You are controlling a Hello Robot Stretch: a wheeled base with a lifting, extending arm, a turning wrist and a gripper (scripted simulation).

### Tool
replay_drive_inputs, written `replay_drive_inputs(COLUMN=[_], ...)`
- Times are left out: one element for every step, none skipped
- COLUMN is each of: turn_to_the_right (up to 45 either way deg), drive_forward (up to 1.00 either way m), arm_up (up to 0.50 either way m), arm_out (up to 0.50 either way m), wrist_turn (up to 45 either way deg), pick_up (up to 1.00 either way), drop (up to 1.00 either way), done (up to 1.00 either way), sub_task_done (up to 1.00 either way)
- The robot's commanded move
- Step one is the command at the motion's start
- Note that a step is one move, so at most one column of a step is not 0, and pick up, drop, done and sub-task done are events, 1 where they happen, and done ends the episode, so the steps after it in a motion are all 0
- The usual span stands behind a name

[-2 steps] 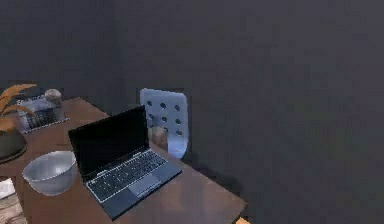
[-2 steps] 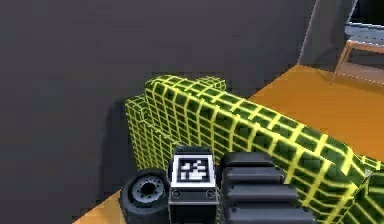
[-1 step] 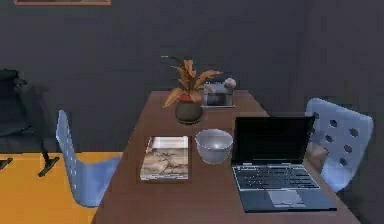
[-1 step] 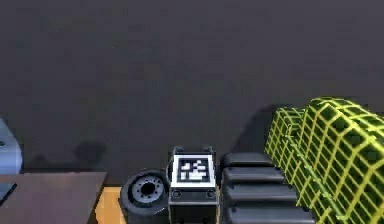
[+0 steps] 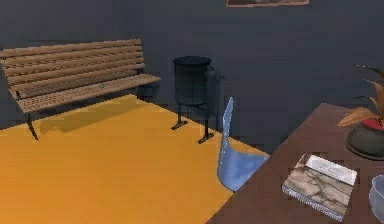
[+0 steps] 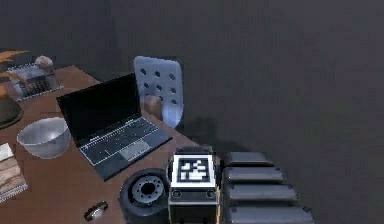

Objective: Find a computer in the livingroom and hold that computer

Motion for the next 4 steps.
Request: replay_drive_inputs(turn_to_the_right=[-15.0,0.0,0.0,0.0], drive_forward=[0.0,0.0,0.0,0.0], arm_up=[0.0,0.0,0.0,0.0], arm_out=[0.0,0.3,0.0,0.0], wrist_turn=[0.0,0.0,45.0,39.0], pick_up=[0.0,0.0,0.0,0.0], drop=[0.0,0.0,0.0,0.0], done=[0.0,0.0,0.0,0.0], sub_task_done=[0.0,0.0,0.0,0.0])
